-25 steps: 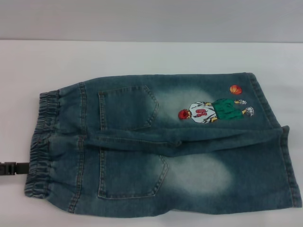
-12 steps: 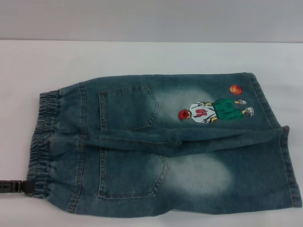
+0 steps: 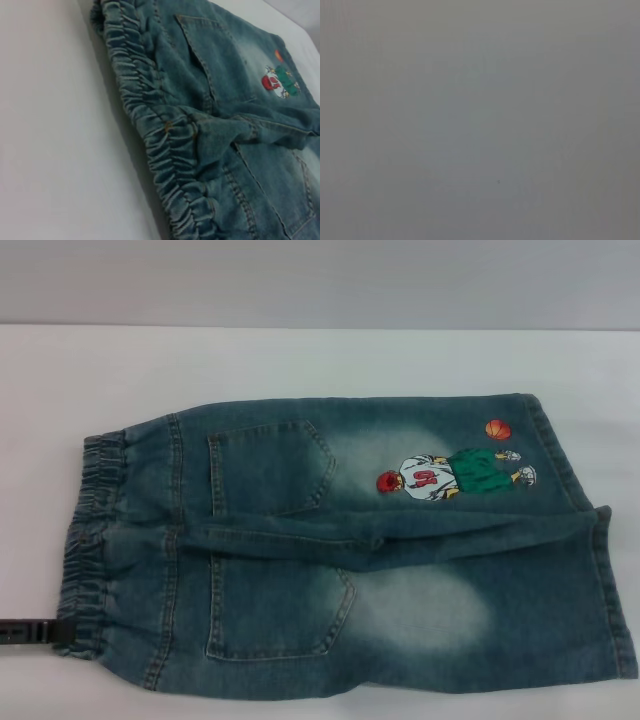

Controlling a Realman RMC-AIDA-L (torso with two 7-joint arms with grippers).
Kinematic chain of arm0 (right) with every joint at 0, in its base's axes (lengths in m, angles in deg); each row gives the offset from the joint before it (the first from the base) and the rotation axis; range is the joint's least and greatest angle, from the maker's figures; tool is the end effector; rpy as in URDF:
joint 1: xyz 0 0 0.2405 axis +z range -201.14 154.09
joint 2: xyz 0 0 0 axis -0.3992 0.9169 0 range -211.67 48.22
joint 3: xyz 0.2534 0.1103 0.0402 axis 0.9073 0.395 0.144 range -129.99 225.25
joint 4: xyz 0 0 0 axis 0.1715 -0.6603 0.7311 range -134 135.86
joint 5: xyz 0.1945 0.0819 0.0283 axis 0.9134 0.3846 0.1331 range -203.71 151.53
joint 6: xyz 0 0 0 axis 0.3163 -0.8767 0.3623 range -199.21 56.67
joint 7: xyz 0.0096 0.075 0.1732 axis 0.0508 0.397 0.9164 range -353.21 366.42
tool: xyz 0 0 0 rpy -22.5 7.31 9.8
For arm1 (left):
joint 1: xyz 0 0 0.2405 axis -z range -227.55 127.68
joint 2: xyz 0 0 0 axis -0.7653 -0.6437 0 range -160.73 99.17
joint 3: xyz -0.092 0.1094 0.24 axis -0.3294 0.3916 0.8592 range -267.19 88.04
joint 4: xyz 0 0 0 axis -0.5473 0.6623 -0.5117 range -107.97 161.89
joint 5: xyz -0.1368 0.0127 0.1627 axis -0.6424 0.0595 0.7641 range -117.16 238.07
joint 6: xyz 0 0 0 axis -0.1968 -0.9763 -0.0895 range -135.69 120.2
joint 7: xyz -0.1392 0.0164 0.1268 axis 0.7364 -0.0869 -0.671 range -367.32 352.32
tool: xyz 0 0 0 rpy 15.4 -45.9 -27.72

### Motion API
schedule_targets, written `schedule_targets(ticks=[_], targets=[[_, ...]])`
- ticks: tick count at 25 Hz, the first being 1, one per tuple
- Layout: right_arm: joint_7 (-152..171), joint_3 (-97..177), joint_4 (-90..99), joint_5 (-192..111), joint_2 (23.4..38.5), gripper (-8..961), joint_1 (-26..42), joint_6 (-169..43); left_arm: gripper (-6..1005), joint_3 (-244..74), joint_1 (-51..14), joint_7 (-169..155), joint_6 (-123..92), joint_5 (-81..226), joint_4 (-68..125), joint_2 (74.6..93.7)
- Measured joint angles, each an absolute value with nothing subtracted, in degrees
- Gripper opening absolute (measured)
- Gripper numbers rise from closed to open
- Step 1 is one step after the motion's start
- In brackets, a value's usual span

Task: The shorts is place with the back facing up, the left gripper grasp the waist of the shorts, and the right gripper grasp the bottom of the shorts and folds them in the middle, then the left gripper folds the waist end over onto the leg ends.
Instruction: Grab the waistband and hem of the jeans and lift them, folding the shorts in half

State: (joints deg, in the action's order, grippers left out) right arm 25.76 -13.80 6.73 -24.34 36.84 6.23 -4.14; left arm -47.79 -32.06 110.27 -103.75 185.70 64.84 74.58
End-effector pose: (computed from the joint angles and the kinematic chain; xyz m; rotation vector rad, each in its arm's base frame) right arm 0.3720 0.4141 0.0681 -1.1645 0.6440 0.8387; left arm -0.3959 0.2711 0.0336 -2.3832 -1.7550 -0.3060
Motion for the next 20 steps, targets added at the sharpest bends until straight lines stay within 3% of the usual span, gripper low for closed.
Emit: schedule_targets(ticks=[20], targets=[[25.76,-13.8,6.73,-24.34,36.84,636,6.43,-4.12,829,-47.02,-30.61,110.89,-103.58,188.12,64.84,75.78]])
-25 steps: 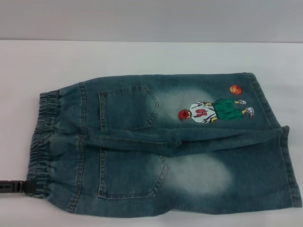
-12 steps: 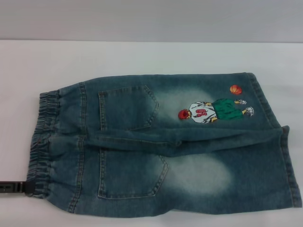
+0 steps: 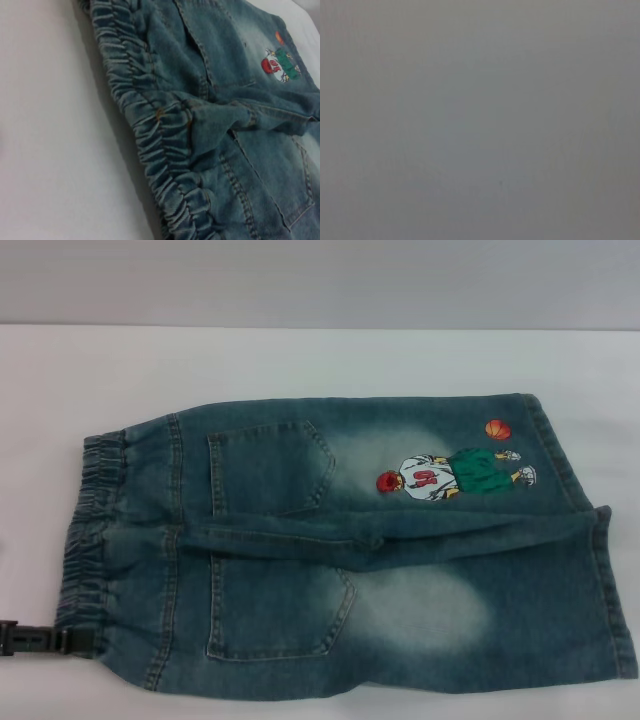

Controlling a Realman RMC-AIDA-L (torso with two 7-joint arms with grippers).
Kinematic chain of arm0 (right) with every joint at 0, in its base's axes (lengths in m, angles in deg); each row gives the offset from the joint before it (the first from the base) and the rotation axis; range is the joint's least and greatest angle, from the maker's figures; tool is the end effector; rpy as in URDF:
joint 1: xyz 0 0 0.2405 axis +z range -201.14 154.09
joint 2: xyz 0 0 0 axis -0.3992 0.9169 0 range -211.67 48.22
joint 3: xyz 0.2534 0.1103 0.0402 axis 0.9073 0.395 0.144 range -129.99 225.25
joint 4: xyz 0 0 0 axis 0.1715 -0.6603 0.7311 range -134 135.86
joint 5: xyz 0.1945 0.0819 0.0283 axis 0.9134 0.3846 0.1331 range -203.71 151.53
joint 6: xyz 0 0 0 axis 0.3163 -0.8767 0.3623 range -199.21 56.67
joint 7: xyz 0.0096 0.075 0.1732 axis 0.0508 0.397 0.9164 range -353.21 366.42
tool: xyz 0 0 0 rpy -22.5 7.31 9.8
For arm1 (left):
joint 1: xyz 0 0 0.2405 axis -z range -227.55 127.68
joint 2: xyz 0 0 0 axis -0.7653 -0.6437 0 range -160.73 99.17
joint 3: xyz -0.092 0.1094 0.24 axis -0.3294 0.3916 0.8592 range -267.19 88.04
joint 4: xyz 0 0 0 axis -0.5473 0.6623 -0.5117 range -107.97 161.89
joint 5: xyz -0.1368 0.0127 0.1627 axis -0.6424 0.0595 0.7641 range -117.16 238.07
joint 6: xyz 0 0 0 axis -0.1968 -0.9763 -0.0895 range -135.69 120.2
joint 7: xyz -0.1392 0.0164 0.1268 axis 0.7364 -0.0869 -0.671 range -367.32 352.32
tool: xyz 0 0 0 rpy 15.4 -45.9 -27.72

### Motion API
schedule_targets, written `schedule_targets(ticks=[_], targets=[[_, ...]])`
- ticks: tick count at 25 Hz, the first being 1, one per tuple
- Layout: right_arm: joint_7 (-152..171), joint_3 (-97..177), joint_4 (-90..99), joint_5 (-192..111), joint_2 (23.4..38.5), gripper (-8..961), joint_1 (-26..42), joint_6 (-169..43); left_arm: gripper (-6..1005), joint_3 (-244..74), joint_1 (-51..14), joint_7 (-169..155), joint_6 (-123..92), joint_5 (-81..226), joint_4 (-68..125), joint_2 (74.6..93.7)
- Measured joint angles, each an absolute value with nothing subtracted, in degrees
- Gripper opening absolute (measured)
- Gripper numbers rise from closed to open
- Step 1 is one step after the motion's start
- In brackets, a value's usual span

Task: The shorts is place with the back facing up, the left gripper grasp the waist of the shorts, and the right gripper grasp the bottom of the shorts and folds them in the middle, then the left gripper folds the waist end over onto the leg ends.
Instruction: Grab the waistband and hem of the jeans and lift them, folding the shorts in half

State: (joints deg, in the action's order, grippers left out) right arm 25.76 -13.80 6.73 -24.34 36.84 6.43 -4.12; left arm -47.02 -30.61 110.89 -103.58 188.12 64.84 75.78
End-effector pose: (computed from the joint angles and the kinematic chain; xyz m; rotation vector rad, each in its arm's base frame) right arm 0.3705 0.4154 0.0682 -1.1659 0.6419 0.8419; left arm -0.3907 0.2735 0.0207 -2.4203 -1.7665 -0.2533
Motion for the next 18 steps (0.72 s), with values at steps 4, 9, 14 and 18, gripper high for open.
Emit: schedule_targets(ticks=[4,9,14,18], targets=[[25.76,-13.8,6.73,-24.34,36.84,636,6.44,-4.12,829,-47.47,-30.09,110.77,-103.71,188.11,64.84,75.88],[25.76,-13.56,6.73,-24.34,36.84,636,6.29,-4.13,829,-47.59,-29.19,110.49,-103.77,187.86,64.84,75.91],[25.77,-13.38,6.73,-24.32,36.84,635,6.08,-4.13,807,-47.58,-28.68,110.32,-103.81,188.0,64.84,75.92],[25.77,-13.36,6.73,-24.22,36.84,635,6.02,-4.15,764,-47.56,-28.69,110.3,-103.65,188.09,64.84,75.84]])
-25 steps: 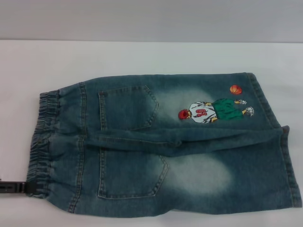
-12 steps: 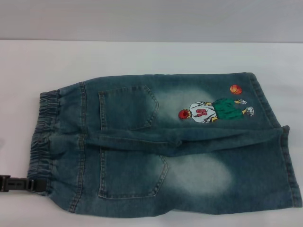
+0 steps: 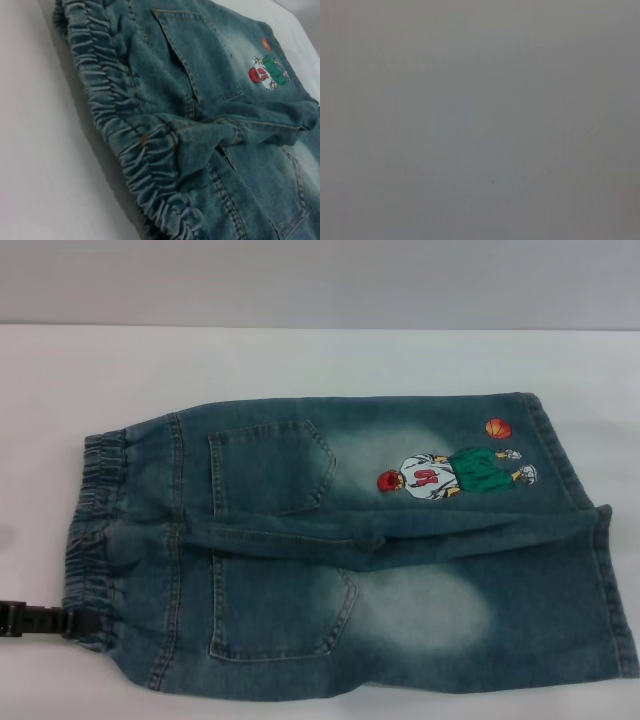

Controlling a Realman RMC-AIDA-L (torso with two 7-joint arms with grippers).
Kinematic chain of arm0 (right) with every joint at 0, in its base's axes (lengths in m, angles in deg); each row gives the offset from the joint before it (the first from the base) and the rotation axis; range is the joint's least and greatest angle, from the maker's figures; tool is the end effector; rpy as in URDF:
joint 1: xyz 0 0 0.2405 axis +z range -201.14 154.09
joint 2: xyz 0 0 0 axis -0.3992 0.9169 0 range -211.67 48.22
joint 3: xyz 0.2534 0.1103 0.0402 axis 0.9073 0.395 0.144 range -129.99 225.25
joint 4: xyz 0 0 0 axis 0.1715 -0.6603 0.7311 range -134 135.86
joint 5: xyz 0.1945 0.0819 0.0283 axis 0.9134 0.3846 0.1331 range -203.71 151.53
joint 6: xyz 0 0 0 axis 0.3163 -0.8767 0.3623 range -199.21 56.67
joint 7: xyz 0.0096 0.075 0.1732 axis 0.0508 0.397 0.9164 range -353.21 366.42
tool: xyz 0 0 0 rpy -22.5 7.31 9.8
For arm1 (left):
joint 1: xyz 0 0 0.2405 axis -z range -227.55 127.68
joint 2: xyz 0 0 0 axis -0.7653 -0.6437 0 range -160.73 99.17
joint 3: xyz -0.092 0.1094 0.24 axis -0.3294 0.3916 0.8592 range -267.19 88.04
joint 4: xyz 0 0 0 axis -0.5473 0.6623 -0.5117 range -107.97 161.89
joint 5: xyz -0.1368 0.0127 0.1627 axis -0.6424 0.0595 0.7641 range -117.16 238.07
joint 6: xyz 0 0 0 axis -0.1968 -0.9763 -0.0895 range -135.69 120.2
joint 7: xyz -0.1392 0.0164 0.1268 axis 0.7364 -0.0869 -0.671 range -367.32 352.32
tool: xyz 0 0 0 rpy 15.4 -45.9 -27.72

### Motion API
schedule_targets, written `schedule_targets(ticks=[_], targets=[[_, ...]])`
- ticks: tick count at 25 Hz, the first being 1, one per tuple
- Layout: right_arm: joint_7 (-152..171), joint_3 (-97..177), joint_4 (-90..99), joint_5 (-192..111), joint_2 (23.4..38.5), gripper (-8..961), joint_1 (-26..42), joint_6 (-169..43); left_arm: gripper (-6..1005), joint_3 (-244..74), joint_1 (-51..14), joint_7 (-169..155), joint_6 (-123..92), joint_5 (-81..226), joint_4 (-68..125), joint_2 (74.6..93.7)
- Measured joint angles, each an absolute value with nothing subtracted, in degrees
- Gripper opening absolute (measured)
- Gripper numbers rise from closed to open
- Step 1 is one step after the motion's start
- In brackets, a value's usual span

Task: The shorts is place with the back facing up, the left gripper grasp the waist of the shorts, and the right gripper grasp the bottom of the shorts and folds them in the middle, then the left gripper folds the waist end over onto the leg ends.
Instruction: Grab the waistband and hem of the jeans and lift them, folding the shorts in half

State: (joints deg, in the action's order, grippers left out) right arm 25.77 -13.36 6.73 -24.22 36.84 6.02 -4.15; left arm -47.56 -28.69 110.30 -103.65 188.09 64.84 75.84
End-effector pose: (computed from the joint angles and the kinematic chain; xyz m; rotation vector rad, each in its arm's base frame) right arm 0.3747 0.4123 0.0696 -1.1529 0.6488 0.8363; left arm -0.3809 0.2871 0.0214 -2.4540 -1.7149 -0.2683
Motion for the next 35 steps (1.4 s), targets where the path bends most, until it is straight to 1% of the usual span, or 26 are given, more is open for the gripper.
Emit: schedule_targets(ticks=[5,11,16,22,29,32,35], targets=[[25.76,-13.36,6.73,-24.16,36.84,635,6.0,-4.22,710,-47.94,-29.28,110.17,-102.2,188.1,65.2,75.83],[25.77,-13.36,6.73,-23.98,36.84,635,6.0,-4.22,483,-49.8,-29.53,110.1,-101.32,188.1,65.05,75.76],[25.77,-13.36,6.73,-23.9,36.84,635,5.96,-4.22,246,-49.71,-29.55,110.09,-101.42,188.43,64.96,75.59],[25.77,-13.36,6.73,-23.88,36.84,635,6.05,-4.21,56,-49.87,-29.55,110.09,-101.34,188.51,64.93,75.58],[32.8,-14.73,8.92,-27.62,36.71,635,5.61,-4.21,32,-51.06,-29.55,110.1,-101.25,188.38,64.93,75.63],[45.46,-15.67,14.78,-38.07,35.75,635,3.51,-4.17,28,-52.84,-29.52,110.09,-101.45,188.29,64.93,75.81],[60.07,-15.6,21.06,-50.71,33.74,635,1.94,-3.64,28,-53.91,-29.47,110.15,-101.75,188.17,64.93,75.9]])
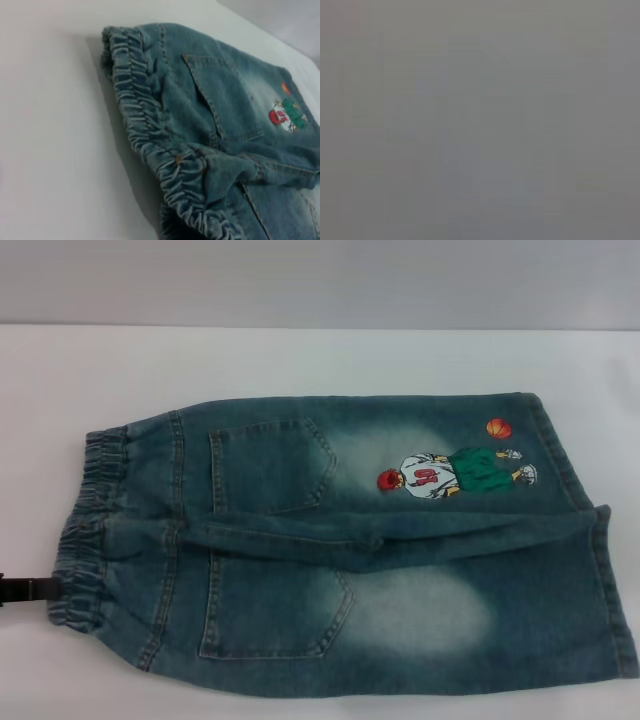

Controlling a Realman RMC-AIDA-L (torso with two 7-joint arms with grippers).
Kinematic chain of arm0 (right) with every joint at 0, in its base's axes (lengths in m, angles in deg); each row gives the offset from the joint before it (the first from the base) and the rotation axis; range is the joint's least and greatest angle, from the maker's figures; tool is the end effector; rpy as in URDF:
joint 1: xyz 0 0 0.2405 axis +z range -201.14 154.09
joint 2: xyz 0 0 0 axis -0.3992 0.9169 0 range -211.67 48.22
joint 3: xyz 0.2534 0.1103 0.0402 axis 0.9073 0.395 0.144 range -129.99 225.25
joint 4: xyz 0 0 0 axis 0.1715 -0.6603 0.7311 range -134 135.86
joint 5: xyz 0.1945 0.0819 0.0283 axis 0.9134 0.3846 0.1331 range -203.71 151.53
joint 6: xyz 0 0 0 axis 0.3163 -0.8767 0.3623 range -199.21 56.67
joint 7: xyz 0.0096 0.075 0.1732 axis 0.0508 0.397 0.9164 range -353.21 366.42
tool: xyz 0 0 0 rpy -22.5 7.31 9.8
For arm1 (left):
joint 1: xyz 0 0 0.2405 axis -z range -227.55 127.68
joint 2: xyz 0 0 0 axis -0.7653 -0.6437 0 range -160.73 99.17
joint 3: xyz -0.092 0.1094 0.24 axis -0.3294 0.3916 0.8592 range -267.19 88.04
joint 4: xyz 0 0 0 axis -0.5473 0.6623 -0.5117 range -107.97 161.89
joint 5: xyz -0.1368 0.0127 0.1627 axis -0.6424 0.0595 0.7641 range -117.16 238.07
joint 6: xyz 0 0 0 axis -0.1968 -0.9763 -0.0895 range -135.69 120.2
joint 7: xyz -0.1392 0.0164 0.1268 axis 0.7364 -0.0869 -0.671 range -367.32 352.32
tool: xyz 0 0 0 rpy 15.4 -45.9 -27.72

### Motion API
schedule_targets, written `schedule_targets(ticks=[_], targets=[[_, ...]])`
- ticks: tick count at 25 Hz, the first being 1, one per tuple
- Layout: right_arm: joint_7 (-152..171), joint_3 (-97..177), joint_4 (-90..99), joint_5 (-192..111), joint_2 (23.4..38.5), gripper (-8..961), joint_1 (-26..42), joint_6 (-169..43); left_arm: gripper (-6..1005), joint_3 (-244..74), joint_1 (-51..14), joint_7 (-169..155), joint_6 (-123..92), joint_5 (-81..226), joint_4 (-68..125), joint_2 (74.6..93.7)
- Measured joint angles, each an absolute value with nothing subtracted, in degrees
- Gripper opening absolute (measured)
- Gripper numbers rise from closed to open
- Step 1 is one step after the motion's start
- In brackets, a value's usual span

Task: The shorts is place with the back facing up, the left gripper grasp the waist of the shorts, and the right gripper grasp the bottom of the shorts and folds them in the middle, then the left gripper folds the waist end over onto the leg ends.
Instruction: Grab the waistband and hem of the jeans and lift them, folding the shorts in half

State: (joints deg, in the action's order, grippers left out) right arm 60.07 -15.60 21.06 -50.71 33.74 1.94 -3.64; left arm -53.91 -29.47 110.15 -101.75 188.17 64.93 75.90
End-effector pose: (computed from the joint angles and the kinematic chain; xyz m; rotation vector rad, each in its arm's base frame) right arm 0.3101 0.4284 0.0708 -1.5162 0.7180 1.2397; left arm -0.3904 0.2950 0.0364 -2.3250 -1.7089 -0.3745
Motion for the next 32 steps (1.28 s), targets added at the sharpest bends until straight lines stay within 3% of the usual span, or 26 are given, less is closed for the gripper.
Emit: schedule_targets(ticks=[7,14,32], targets=[[88.47,-13.83,29.83,-75.72,28.59,635,3.25,4.45,29,-54.35,-29.56,110.12,-101.27,188.04,64.92,76.23],[104.49,-3.95,34.08,-105.84,25.05,635,8.58,20.19,29,-55.15,-29.21,110.1,-101.0,187.99,64.93,76.53],[106.75,5.95,37.9,-150.51,21.34,630,10.99,43.57,31,-57.47,-28.43,110.89,-101.17,187.98,64.93,76.66]])
